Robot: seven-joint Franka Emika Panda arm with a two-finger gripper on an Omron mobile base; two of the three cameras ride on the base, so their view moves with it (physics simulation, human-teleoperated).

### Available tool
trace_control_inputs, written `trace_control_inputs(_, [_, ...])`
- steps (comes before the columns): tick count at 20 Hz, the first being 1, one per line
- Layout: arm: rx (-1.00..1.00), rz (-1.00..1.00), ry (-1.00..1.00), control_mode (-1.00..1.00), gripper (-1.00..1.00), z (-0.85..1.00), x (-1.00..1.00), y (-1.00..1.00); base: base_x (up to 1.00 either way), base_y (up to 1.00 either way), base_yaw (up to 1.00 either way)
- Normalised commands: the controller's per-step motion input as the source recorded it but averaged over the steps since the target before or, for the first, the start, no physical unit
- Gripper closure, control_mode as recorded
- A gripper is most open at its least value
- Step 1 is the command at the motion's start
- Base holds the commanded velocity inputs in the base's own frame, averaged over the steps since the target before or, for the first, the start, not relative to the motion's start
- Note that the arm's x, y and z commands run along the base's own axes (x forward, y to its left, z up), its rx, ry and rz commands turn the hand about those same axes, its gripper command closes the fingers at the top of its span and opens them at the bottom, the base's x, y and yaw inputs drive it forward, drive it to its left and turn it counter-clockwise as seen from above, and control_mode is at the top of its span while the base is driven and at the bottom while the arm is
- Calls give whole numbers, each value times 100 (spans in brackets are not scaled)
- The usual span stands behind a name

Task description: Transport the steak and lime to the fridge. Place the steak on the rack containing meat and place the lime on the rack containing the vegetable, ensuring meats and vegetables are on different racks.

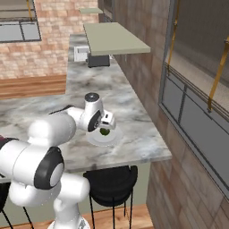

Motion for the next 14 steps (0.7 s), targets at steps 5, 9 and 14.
trace_control_inputs(5, [0, 0, 6, -100, -100, -33, 42, -3, 0, 0, 0])
trace_control_inputs(9, [0, 0, 3, -100, -100, -31, 41, 0, 0, 0, 0])
trace_control_inputs(14, [0, 0, 0, -100, -100, -23, 26, 0, 0, 0, 0])
